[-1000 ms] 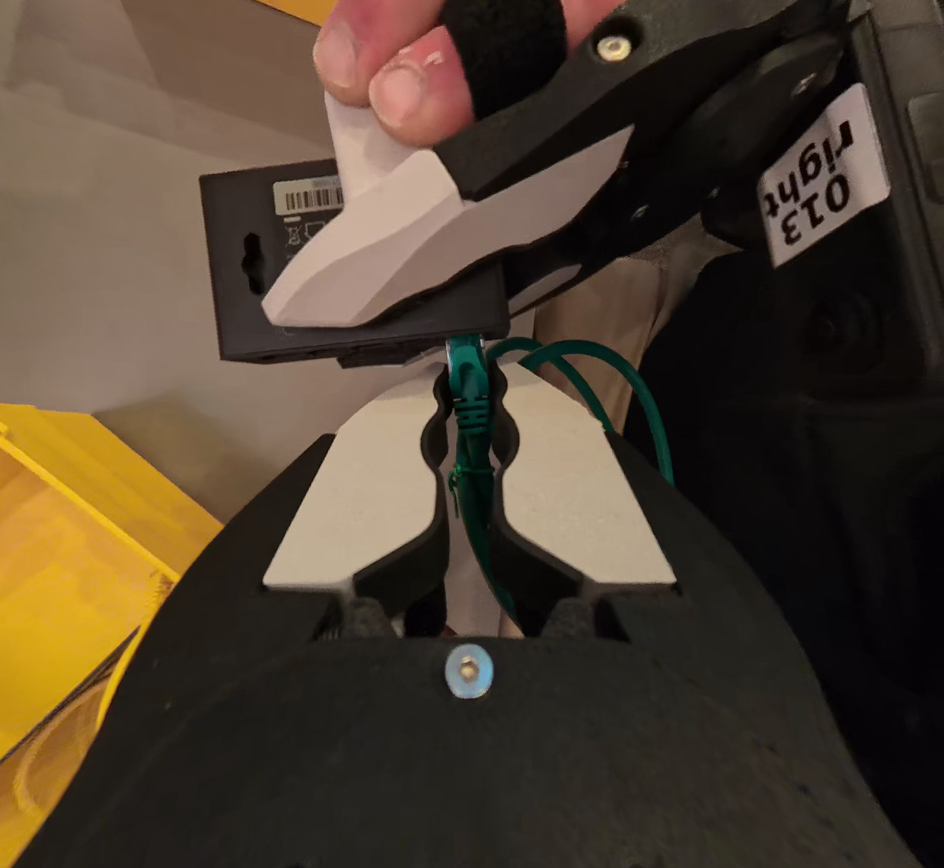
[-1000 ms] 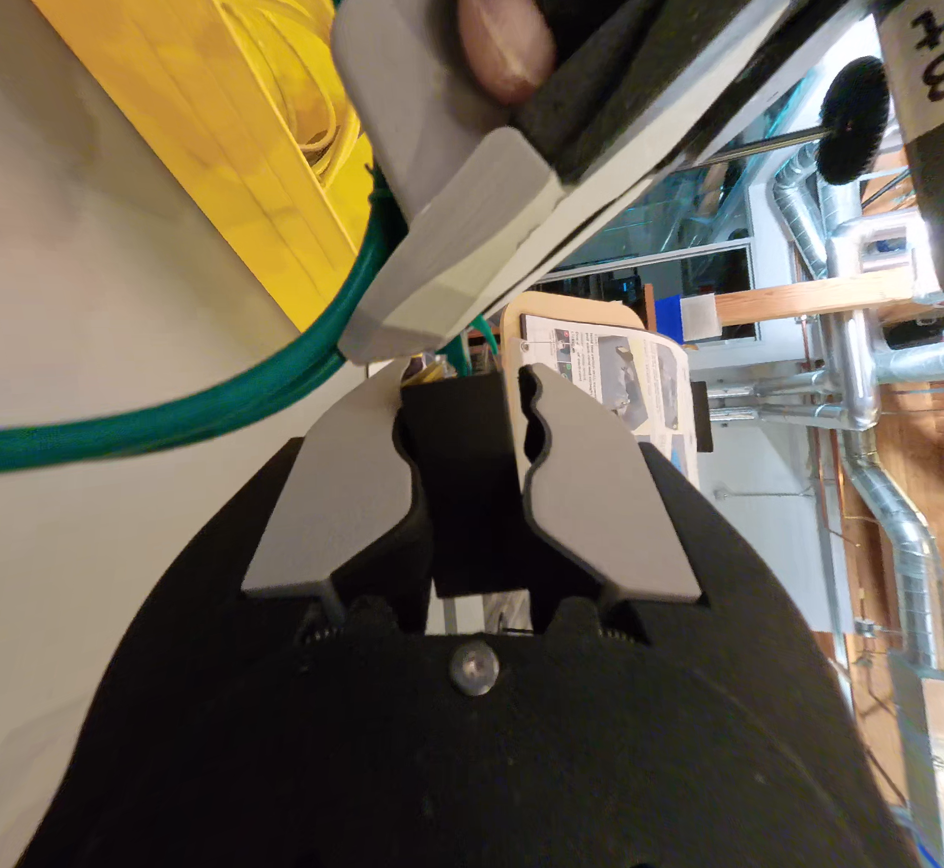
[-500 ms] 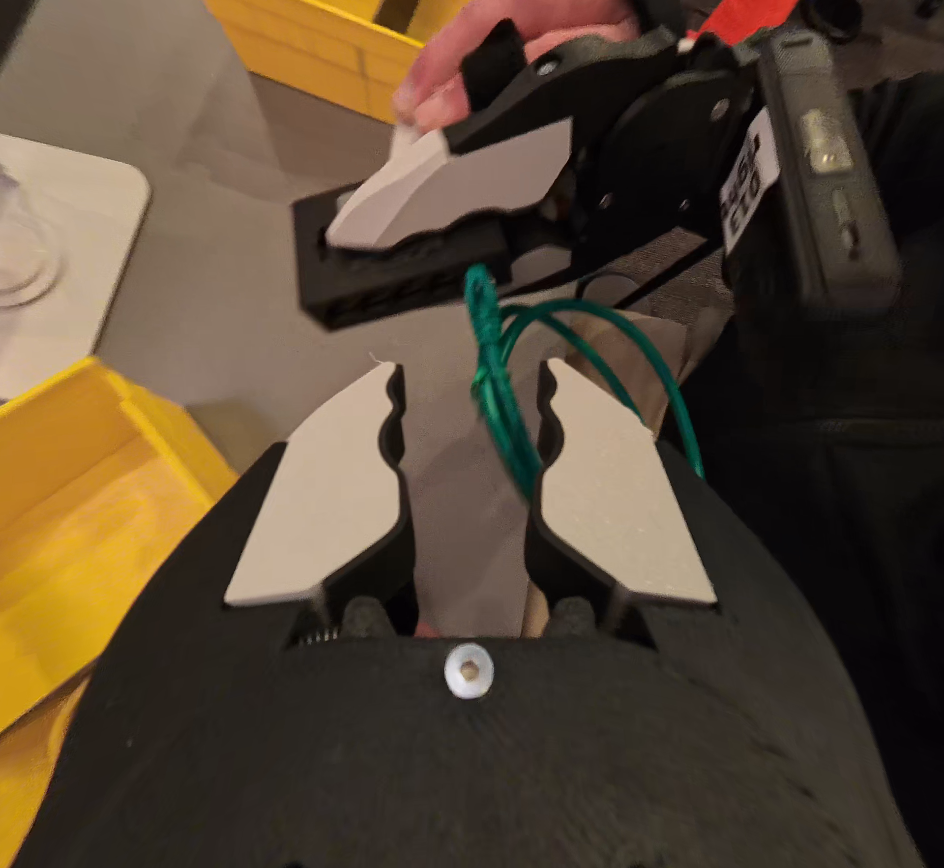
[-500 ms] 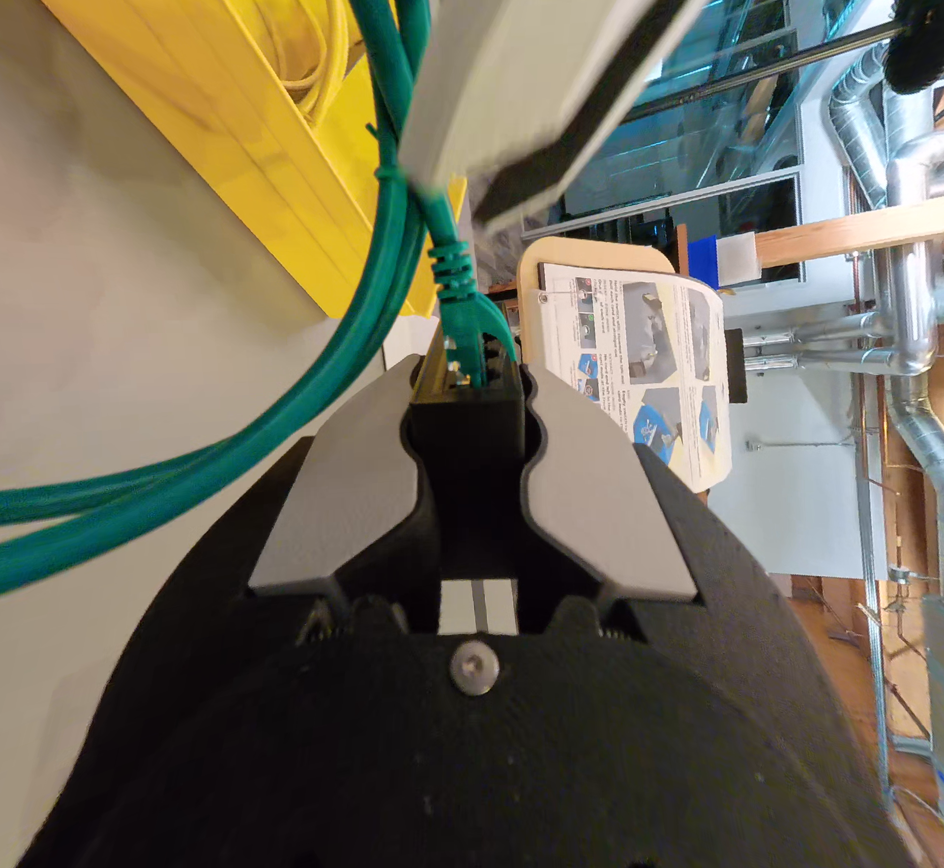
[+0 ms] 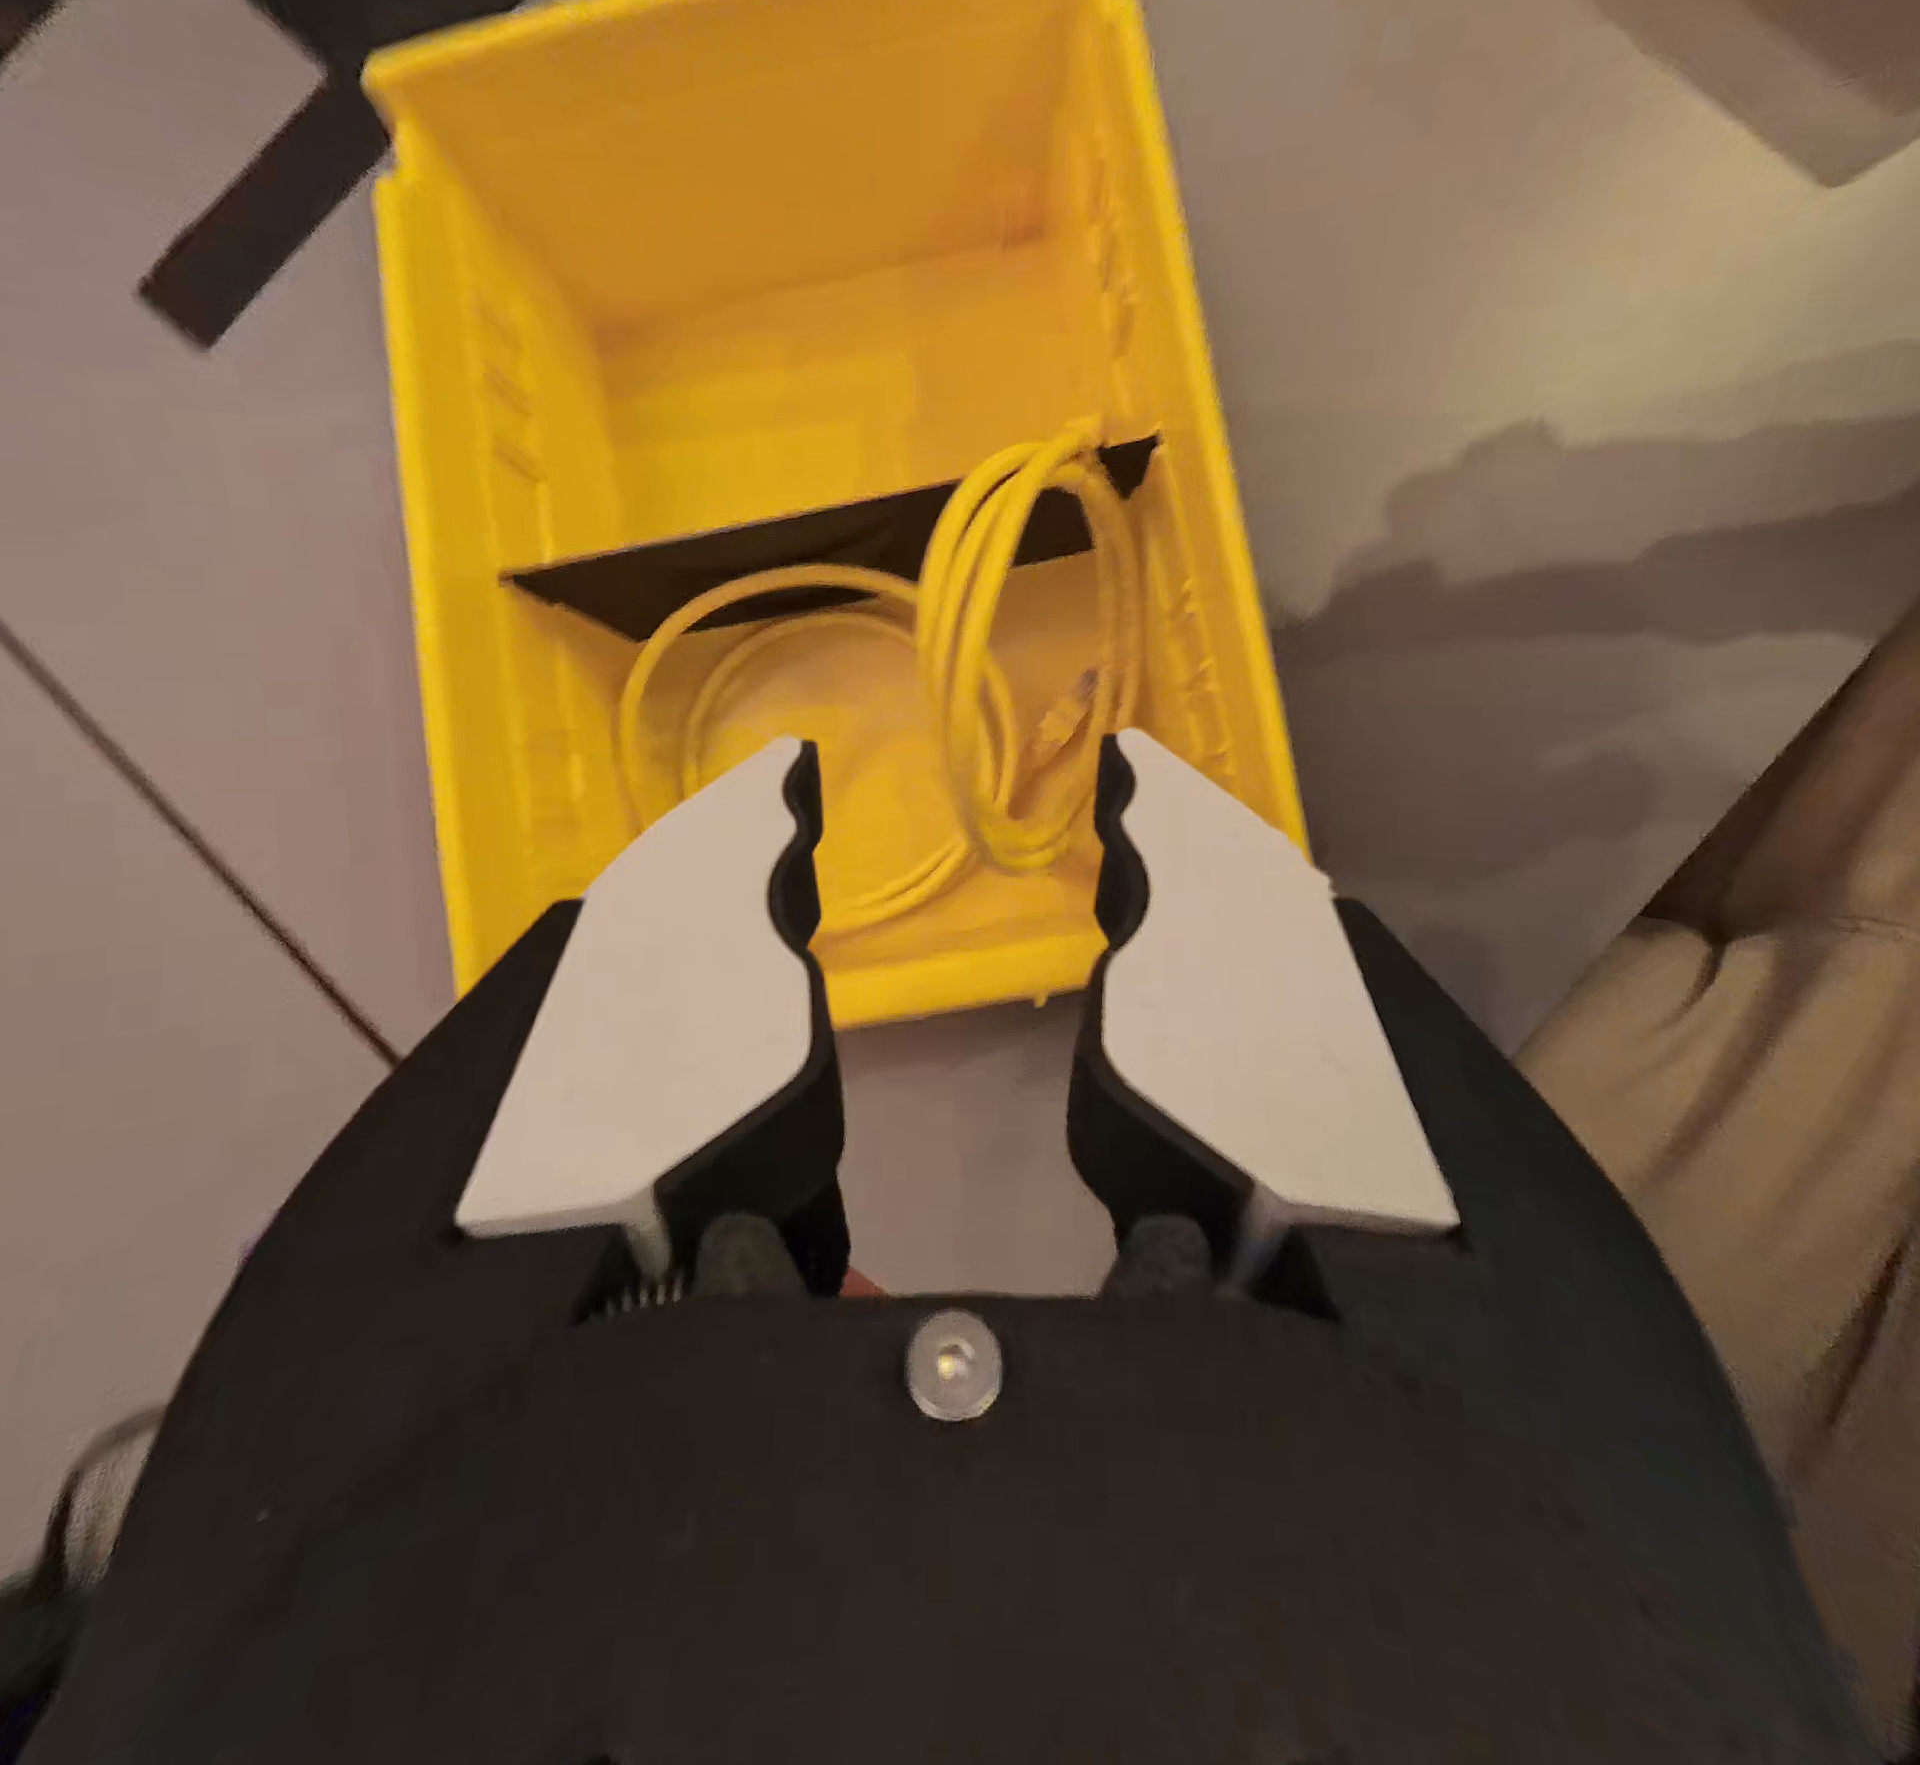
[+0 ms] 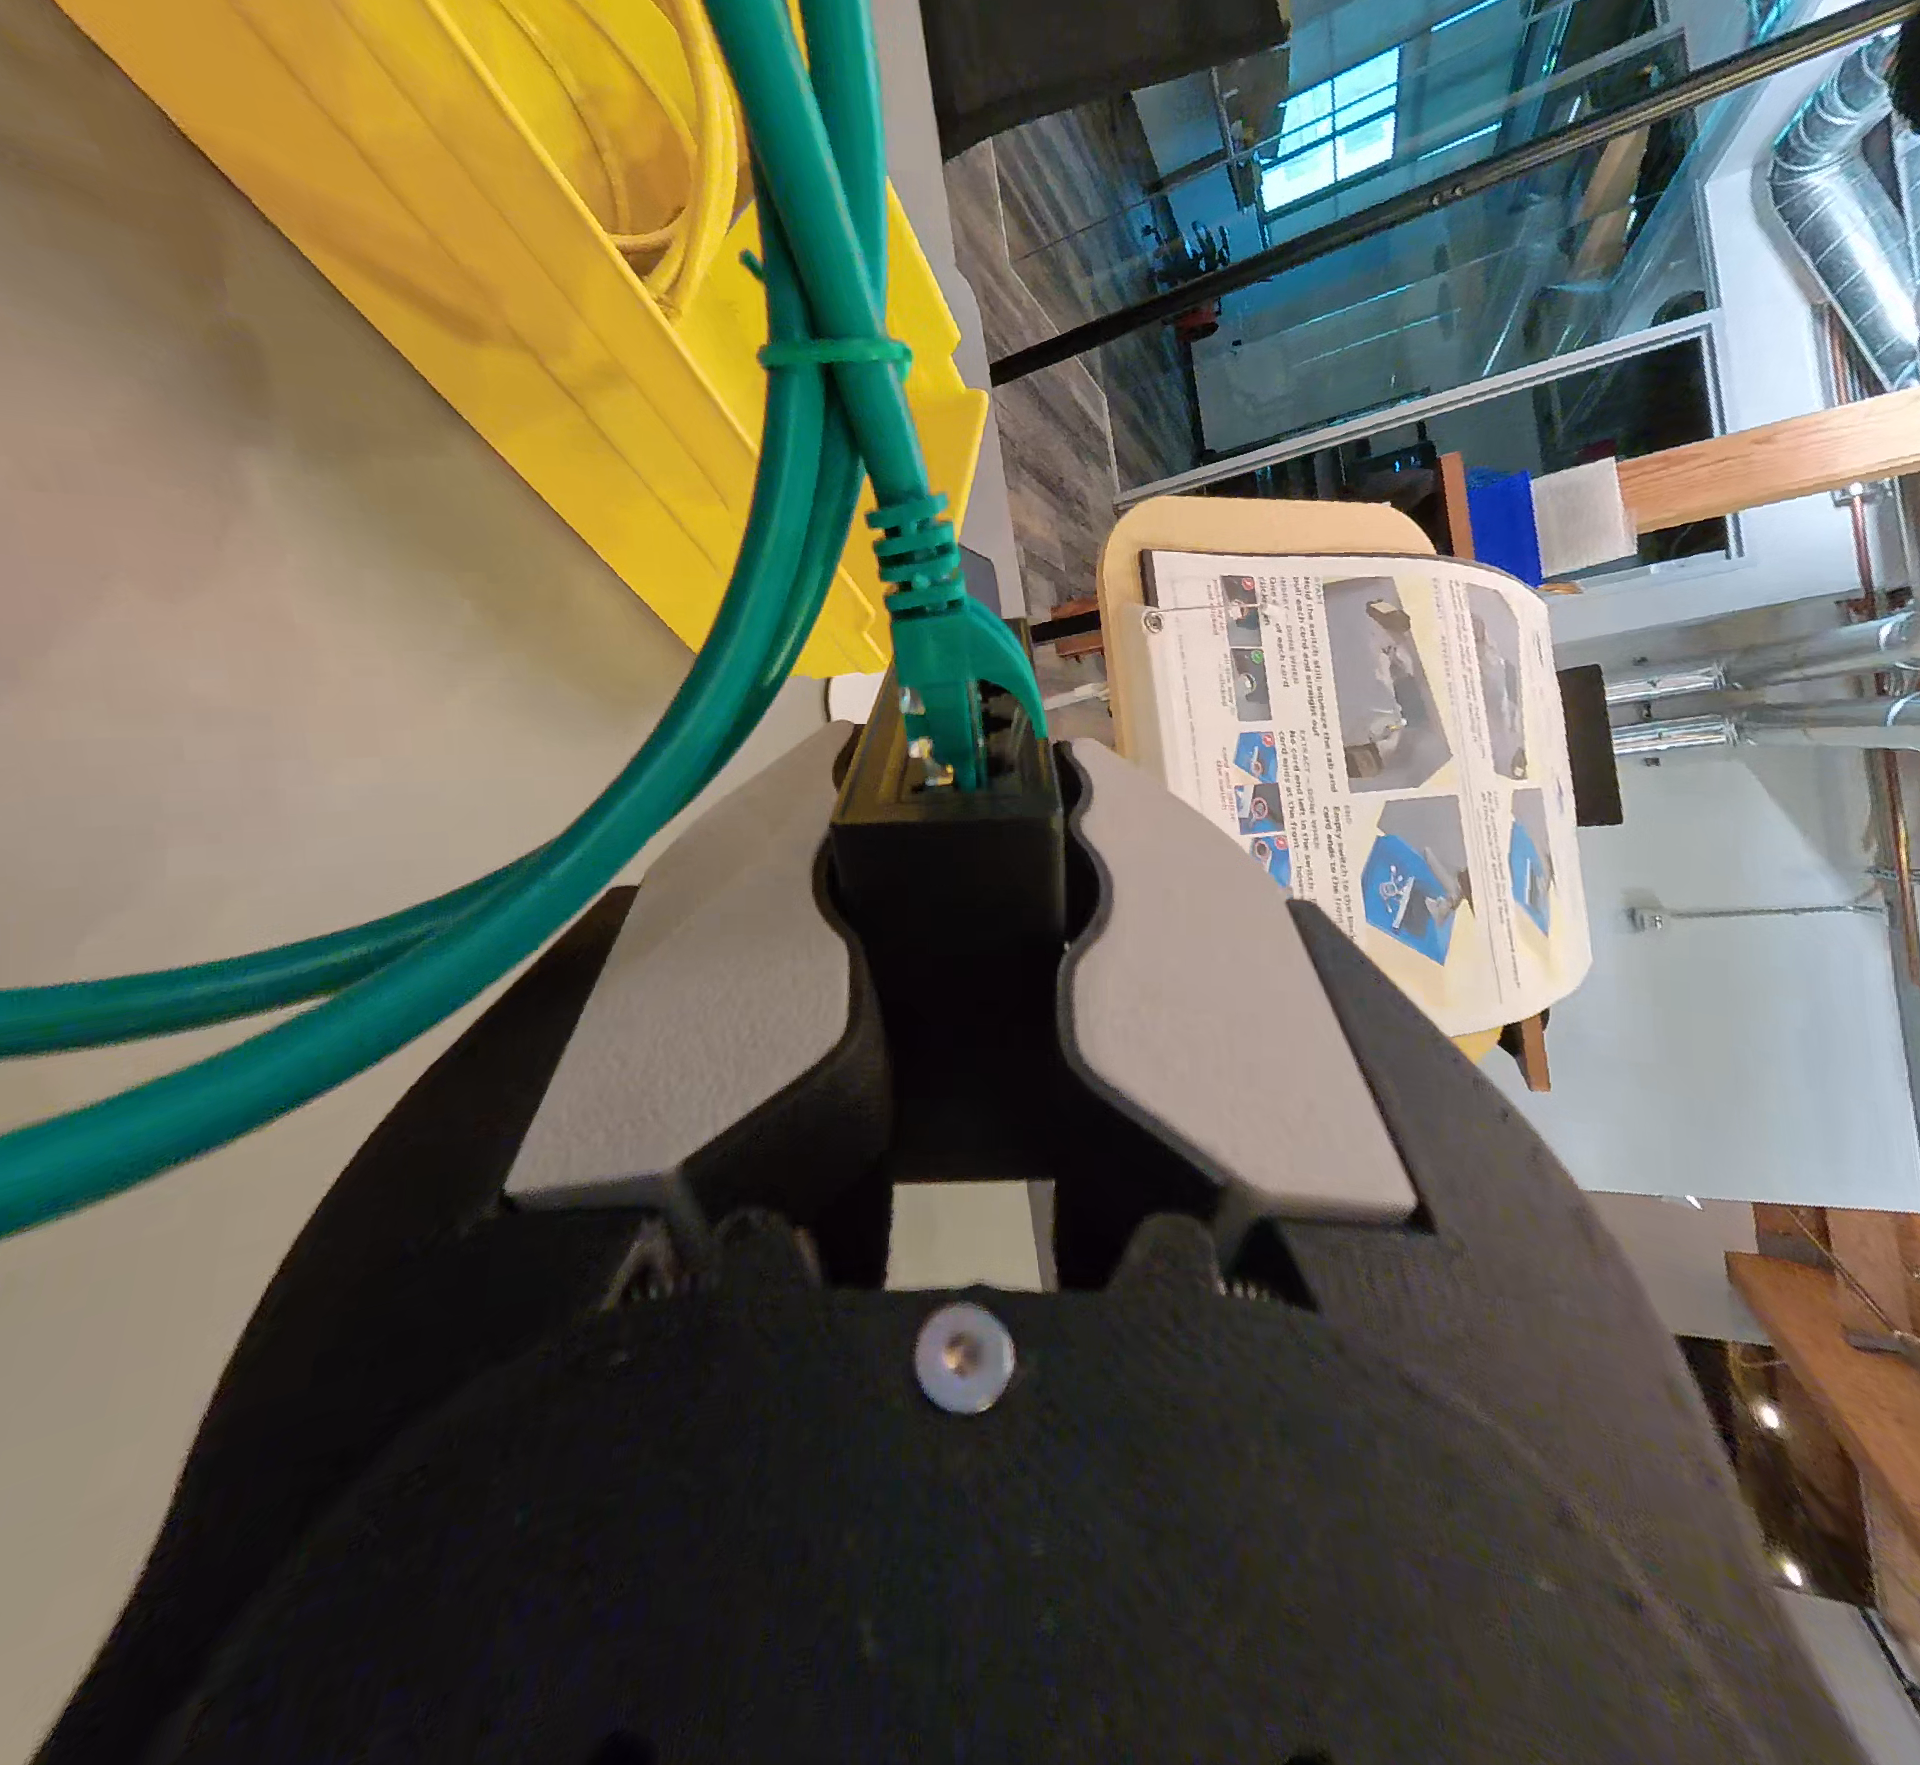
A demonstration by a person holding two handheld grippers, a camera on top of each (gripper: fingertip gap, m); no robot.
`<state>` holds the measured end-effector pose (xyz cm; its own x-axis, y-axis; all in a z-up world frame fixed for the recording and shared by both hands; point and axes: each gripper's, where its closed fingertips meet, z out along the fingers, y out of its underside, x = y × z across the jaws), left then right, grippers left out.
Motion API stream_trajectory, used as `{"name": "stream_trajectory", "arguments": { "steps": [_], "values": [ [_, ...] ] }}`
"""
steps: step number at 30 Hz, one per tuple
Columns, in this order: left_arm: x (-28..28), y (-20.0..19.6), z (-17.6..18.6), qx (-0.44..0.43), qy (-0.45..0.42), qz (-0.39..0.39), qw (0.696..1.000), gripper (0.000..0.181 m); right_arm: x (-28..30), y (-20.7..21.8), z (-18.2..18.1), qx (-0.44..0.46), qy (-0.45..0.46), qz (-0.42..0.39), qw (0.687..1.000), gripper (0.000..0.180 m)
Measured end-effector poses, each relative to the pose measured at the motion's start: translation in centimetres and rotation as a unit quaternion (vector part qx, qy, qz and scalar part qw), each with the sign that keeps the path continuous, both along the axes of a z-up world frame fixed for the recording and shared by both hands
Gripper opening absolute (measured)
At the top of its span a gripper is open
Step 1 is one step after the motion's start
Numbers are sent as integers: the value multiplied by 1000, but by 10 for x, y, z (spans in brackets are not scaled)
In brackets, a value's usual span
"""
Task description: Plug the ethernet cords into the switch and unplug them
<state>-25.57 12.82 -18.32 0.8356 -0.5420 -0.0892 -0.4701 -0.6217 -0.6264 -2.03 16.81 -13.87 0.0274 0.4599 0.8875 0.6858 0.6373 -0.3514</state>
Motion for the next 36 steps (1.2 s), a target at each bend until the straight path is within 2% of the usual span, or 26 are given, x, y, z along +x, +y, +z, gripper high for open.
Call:
{"name": "stream_trajectory", "arguments": {
  "steps": [3,6,7,9,10,12,17,25,30,34,36],
  "values": [
    [20,10,-4,44,74,-49,995,55,-2,-1,-5,-4,-7,1,1000,32],
    [21,25,-30,26,179,-70,981,55,-6,-3,-7,-7,-10,7,1000,32],
    [20,31,-40,17,203,-73,976,50,-7,-4,-8,-8,-11,10,1000,32],
    [5,42,-56,7,256,-55,965,15,-9,-6,-9,-8,-13,14,1000,32],
    [0,47,-55,16,266,-44,963,13,-8,-7,-8,-7,-13,15,1000,32],
    [-3,50,-47,24,236,-23,971,8,-6,-6,-6,-6,-10,13,1000,32],
    [-22,47,3,73,200,26,977,6,1,-2,0,-12,6,11,1000,32],
    [-2,36,66,135,94,52,985,6,7,-4,11,-14,21,16,1000,31],
    [27,32,79,141,46,58,987,6,16,-8,22,-14,28,25,999,31],
    [66,38,69,126,-17,49,991,6,30,-16,29,-15,25,50,998,32],
    [85,43,62,131,-13,34,991,6,38,-19,35,-11,27,56,998,32]
  ]
}}
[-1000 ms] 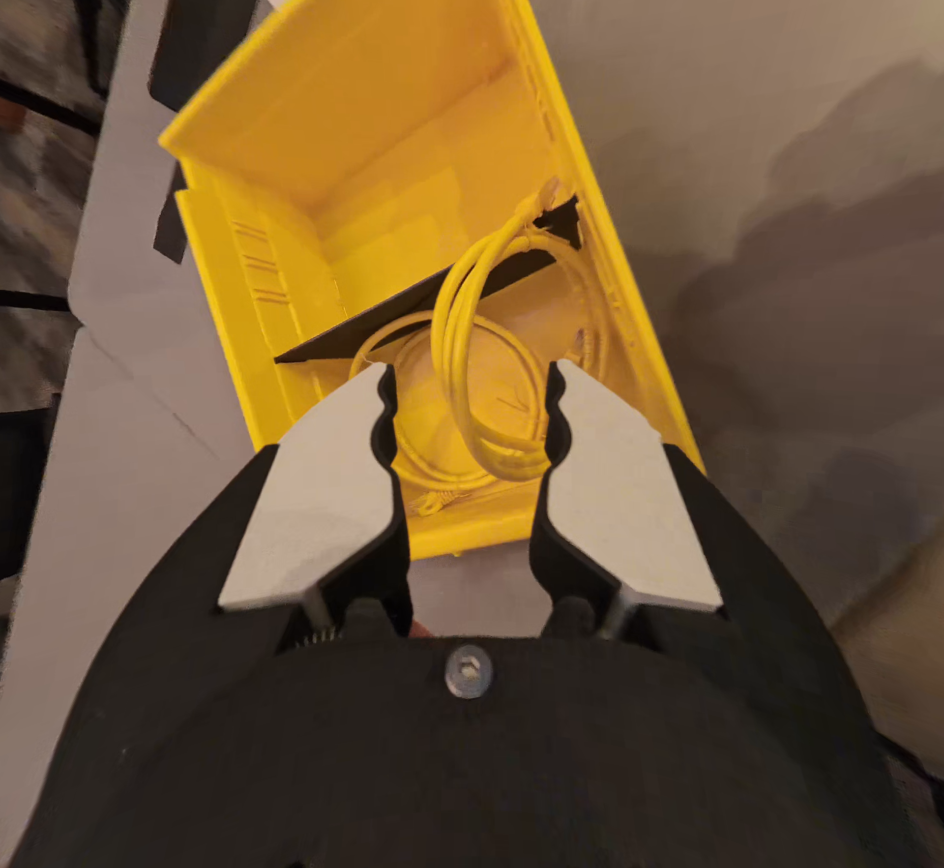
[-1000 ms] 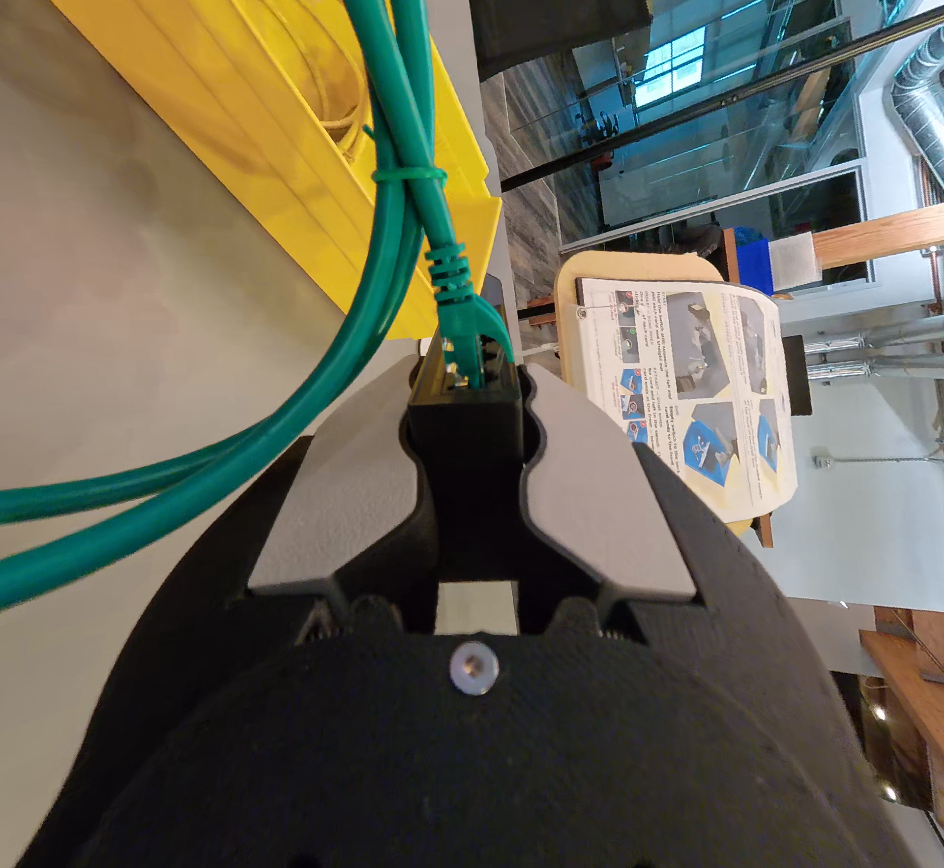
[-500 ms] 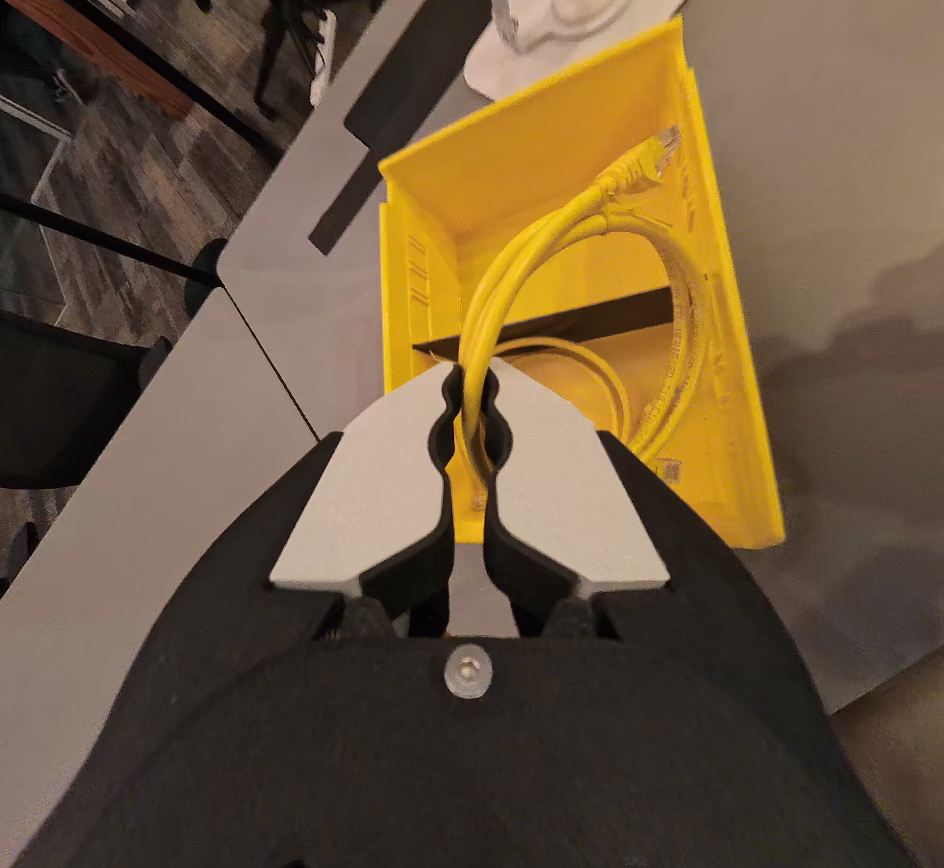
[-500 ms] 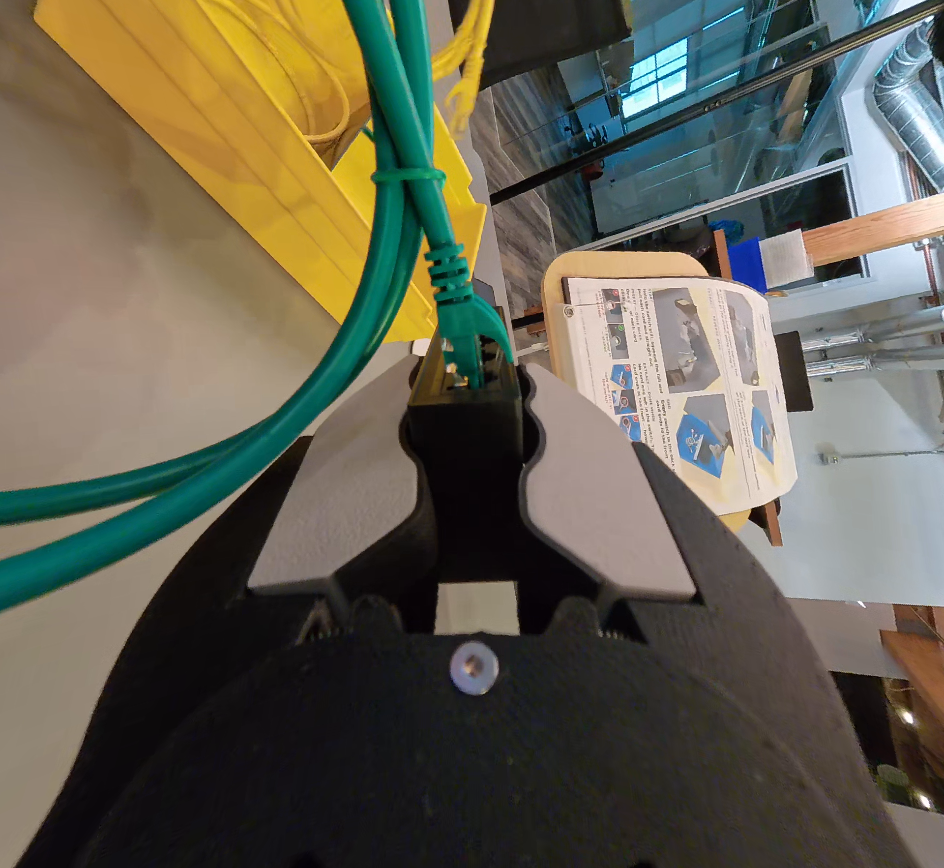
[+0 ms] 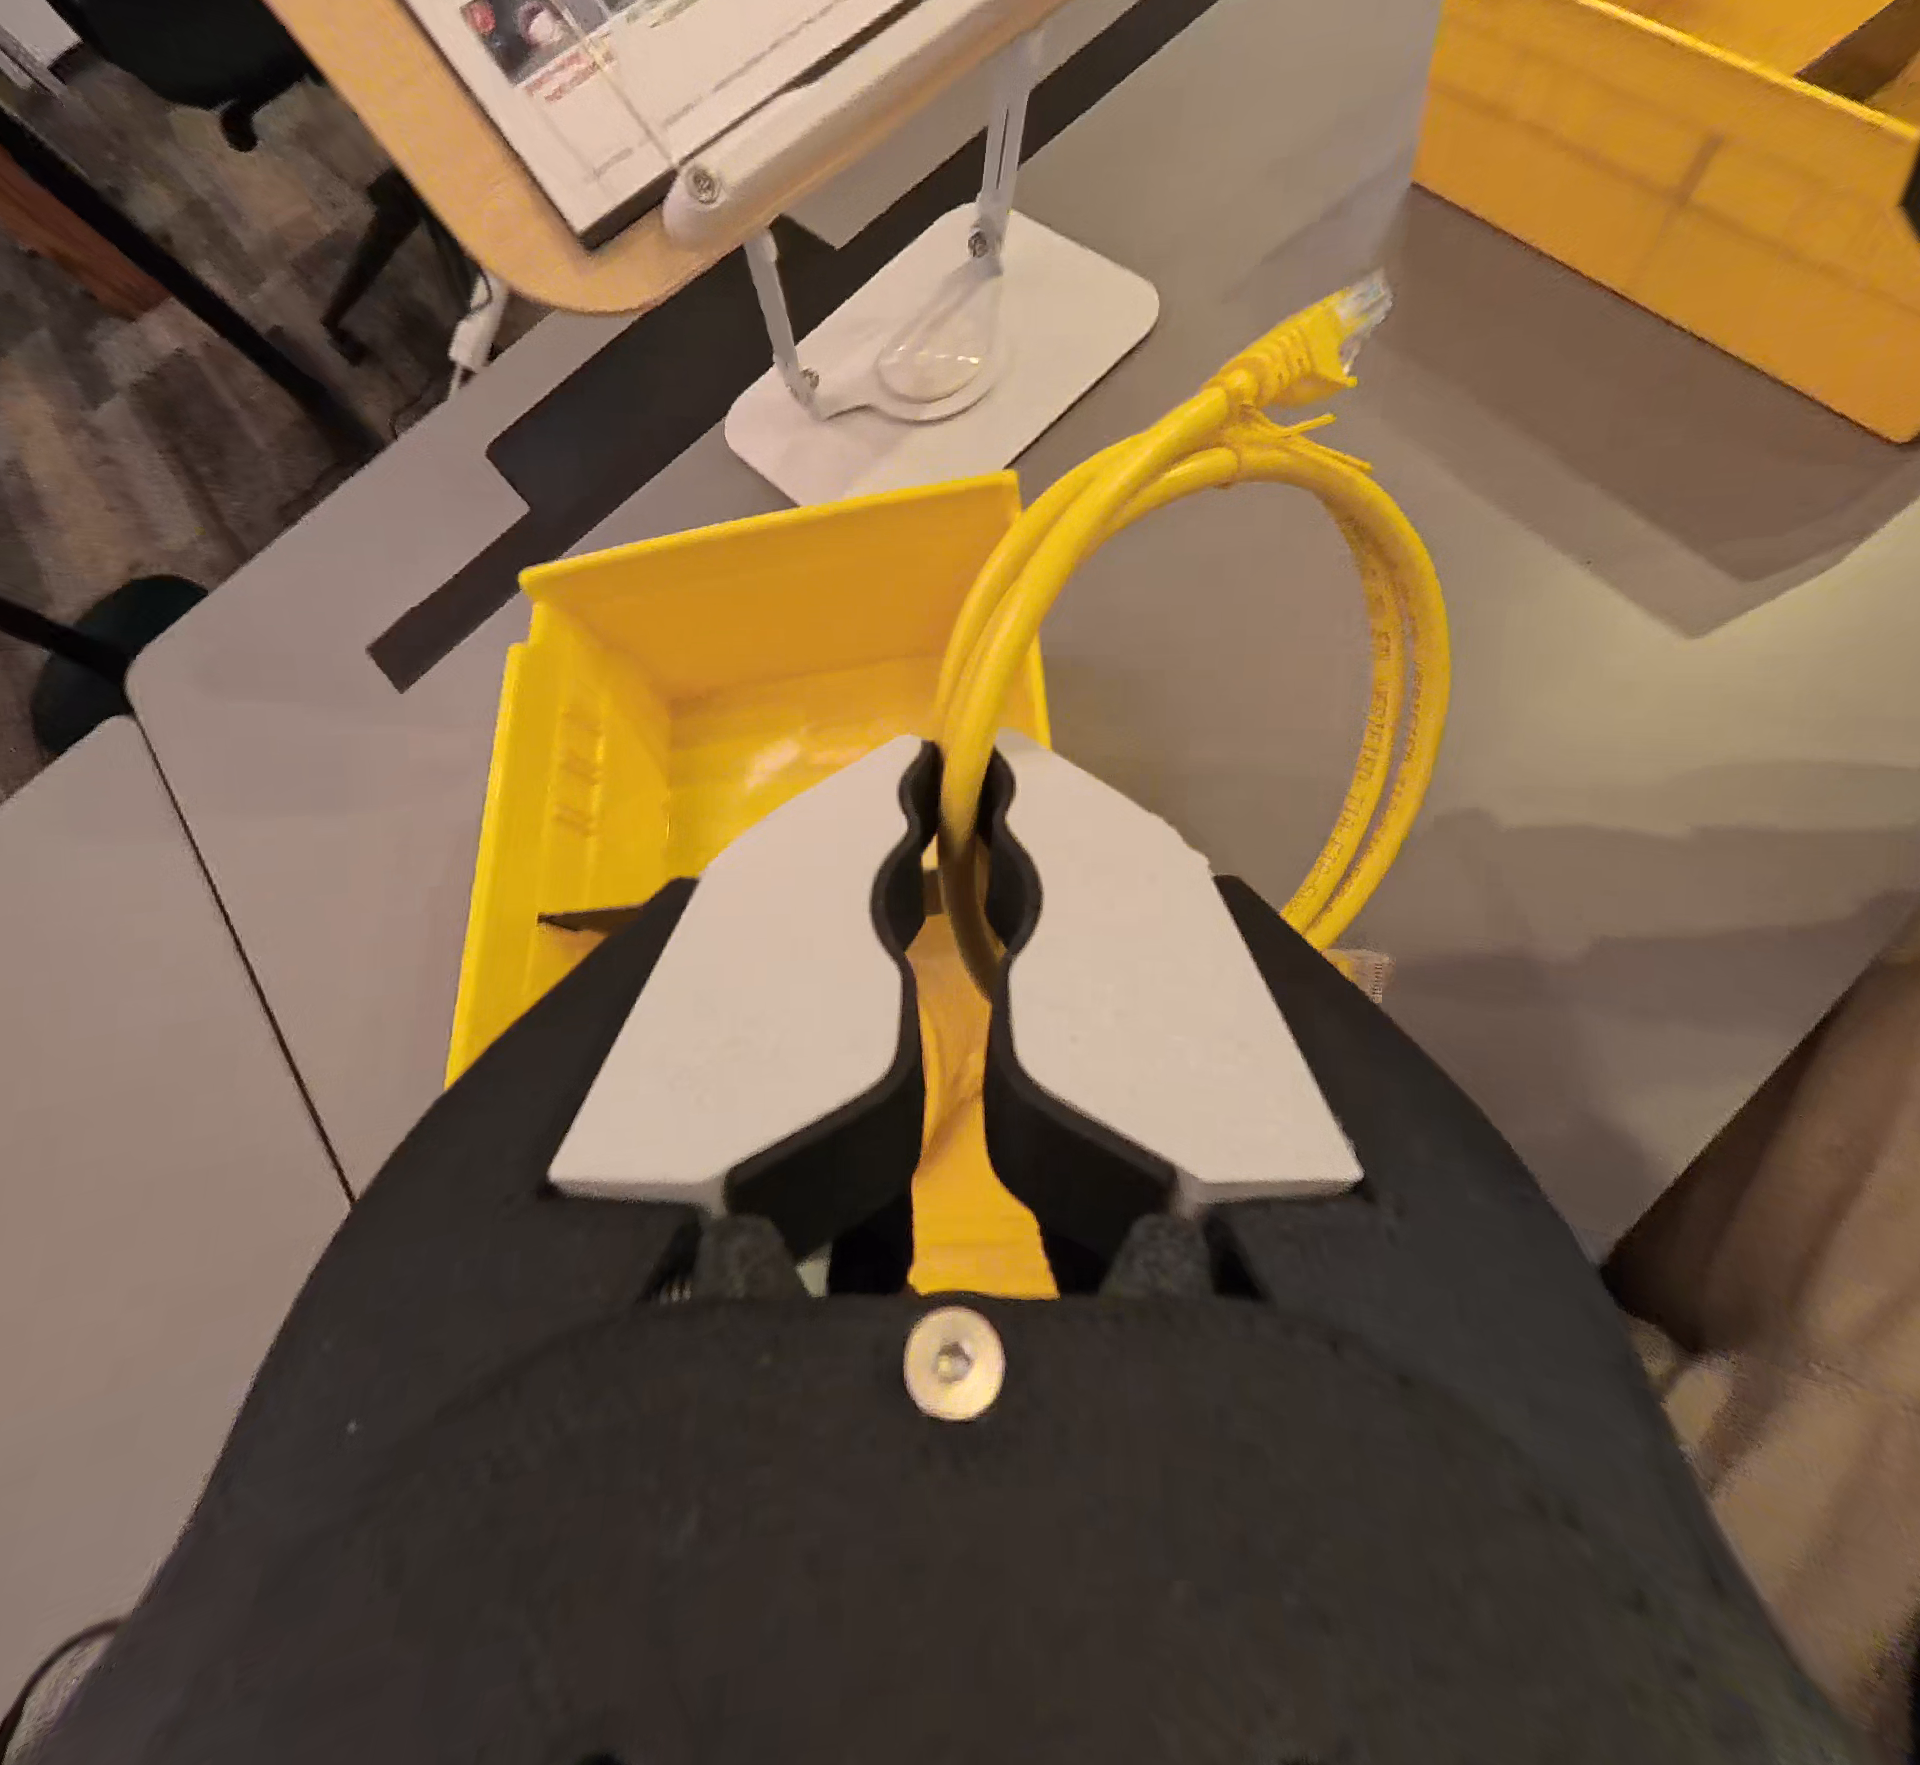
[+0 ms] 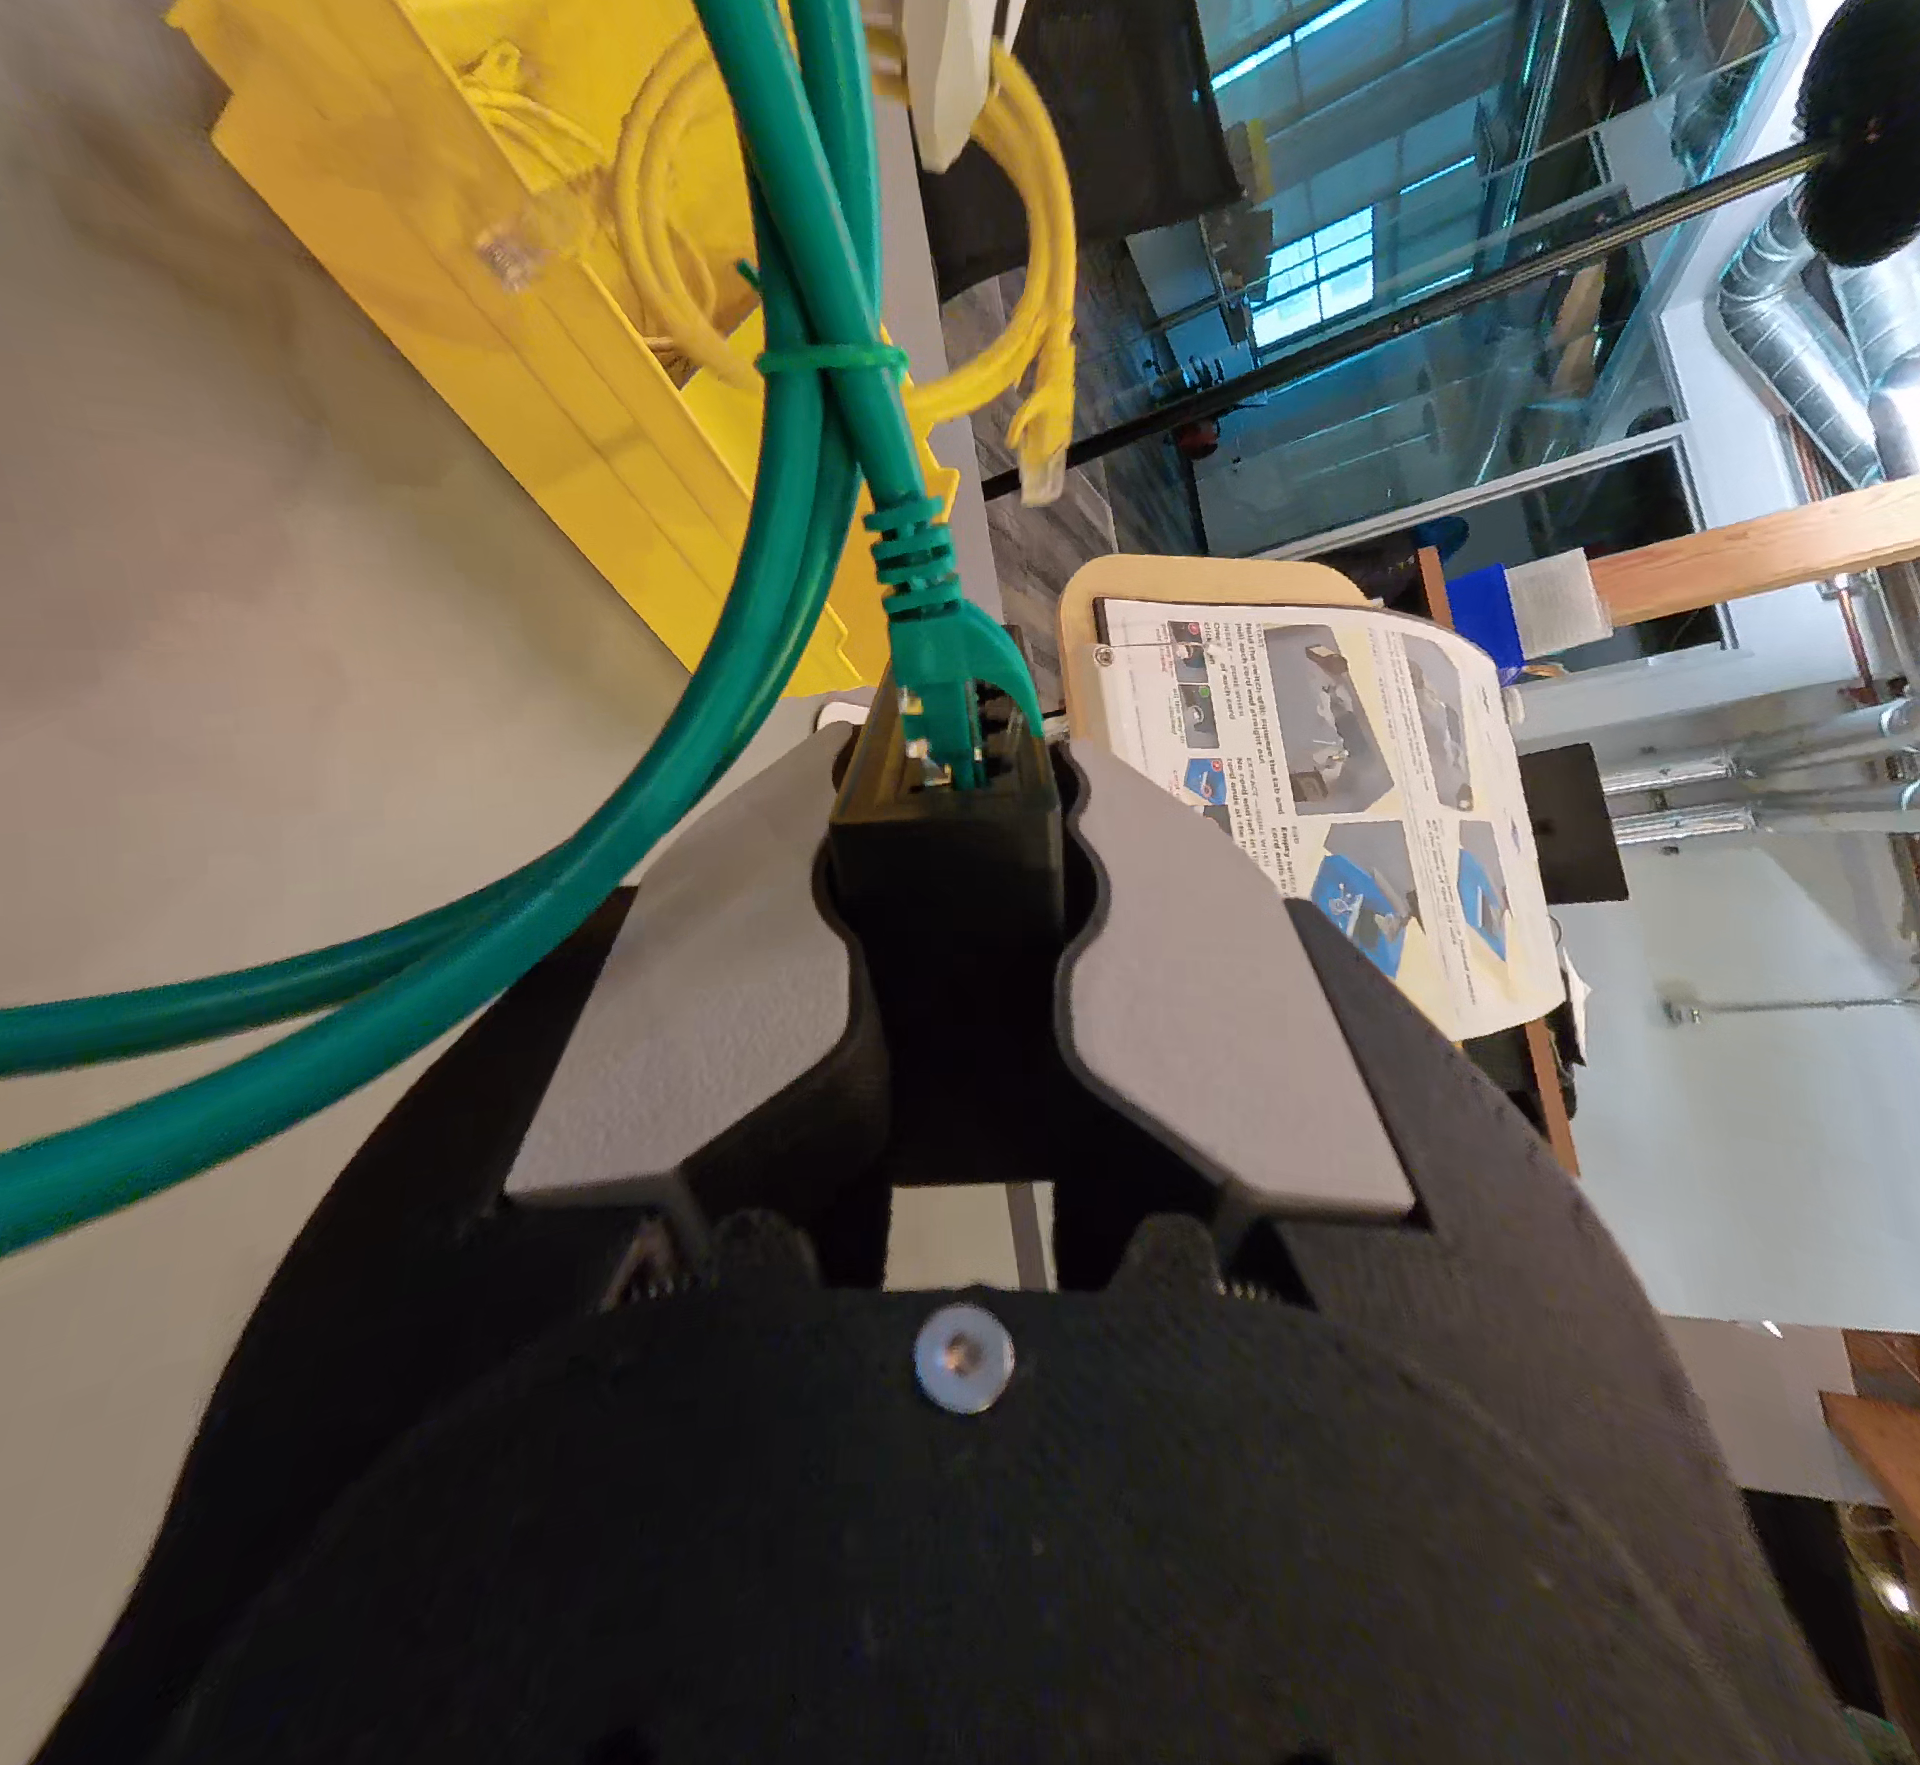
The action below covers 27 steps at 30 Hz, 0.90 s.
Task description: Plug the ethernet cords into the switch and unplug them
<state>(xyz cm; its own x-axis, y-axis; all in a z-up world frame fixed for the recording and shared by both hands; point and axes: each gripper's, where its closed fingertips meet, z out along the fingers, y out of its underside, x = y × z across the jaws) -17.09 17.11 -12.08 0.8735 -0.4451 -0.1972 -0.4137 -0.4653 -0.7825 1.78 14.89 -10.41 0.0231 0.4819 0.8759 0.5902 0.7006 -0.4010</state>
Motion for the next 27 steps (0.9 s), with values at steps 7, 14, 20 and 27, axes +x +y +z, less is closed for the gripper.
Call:
{"name": "stream_trajectory", "arguments": {
  "steps": [7,14,20,27],
  "values": [
    [51,42,-5,85,6,11,996,6,29,-1,13,-9,18,-4,1000,32],
    [94,81,-17,232,171,29,957,6,55,6,18,-15,34,-27,999,32],
    [134,68,-86,252,293,-40,921,6,77,12,19,-22,46,-47,998,32],
    [165,6,-144,266,384,-199,862,33,89,16,18,-31,56,-57,996,31]
  ]
}}
